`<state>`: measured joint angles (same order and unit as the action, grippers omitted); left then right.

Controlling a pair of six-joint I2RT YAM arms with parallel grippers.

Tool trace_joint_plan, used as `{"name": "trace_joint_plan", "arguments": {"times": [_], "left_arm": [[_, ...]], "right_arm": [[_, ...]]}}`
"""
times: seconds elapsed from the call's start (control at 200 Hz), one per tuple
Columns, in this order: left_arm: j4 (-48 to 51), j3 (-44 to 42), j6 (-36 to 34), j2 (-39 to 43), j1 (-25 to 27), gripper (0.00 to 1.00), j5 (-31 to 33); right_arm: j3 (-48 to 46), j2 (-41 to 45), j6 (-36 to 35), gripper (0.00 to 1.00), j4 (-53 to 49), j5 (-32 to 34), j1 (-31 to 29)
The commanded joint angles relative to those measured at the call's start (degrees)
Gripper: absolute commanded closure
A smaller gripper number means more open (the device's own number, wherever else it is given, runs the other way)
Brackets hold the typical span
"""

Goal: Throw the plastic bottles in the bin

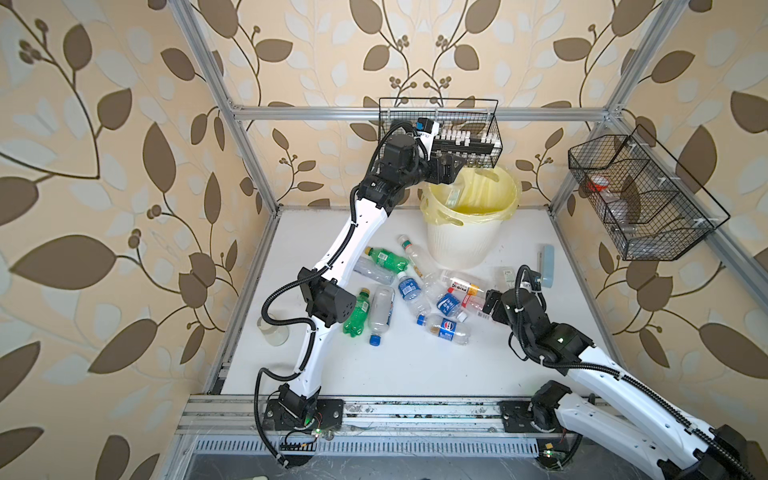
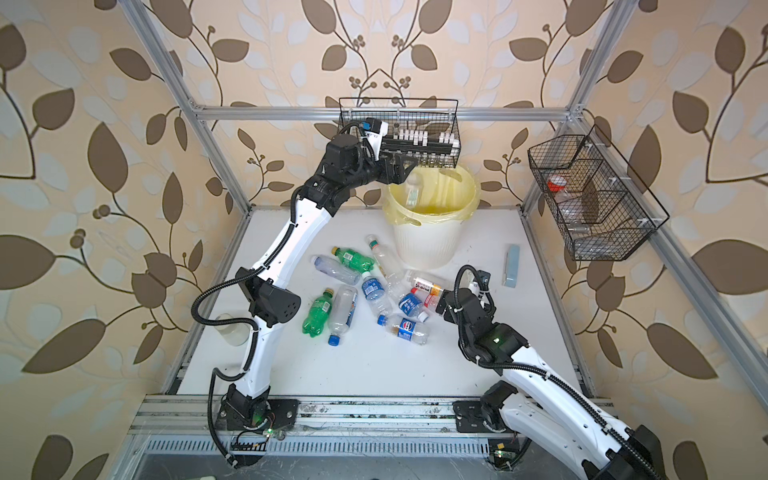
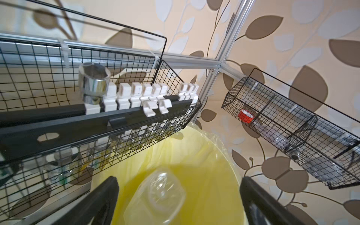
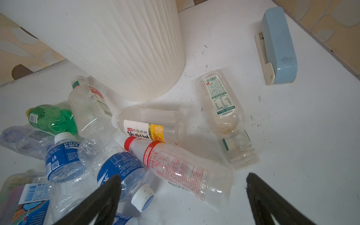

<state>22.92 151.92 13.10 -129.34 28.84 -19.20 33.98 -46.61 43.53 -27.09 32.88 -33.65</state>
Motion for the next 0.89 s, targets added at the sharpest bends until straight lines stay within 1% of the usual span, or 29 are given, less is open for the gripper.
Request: {"name": "trace_joint_plan", "arguments": {"times": [0.0, 0.065, 0.22, 0.45, 0.66, 0.745, 0.89], "left_arm": [[-1.02, 1.73, 0.71, 8.27, -0.11, 0.01, 0.94], [0.13, 0.35, -0.14, 11.21, -0.11, 0.01, 0.33], [2.51, -7.94, -3.52, 19.91, -0.13, 0.01, 1.00], [5.61, -27.77, -9.90, 33.40, -0.15, 0.01, 3.46], [11.57, -41.91, -17.00, 42.45, -0.16, 0.01, 5.76], [12.69, -47.17, -18.57, 46.11, -0.11, 0.01, 7.81], [13.27, -55.21, -19.34, 51.79, -0.15, 0.01, 10.48]], "right_arm": [[0.99, 0.61, 1.69, 0.00, -1.73, 2.24, -0.79], [0.81, 0.69, 1.66, 0.00, -1.41, 1.81, -0.84], [0.40, 1.53, 0.53, 0.00, -0.68, 0.27, -1.21], [-0.83, 4.50, 0.09, 0.00, -1.82, -0.27, -1.30], [-2.55, 7.63, -1.31, 0.00, -2.60, -1.89, -1.26], [-3.04, 8.24, -1.95, 0.00, -3.14, -2.68, -1.31], [-3.33, 7.98, -3.77, 0.00, -2.98, -5.20, -1.37]]}}
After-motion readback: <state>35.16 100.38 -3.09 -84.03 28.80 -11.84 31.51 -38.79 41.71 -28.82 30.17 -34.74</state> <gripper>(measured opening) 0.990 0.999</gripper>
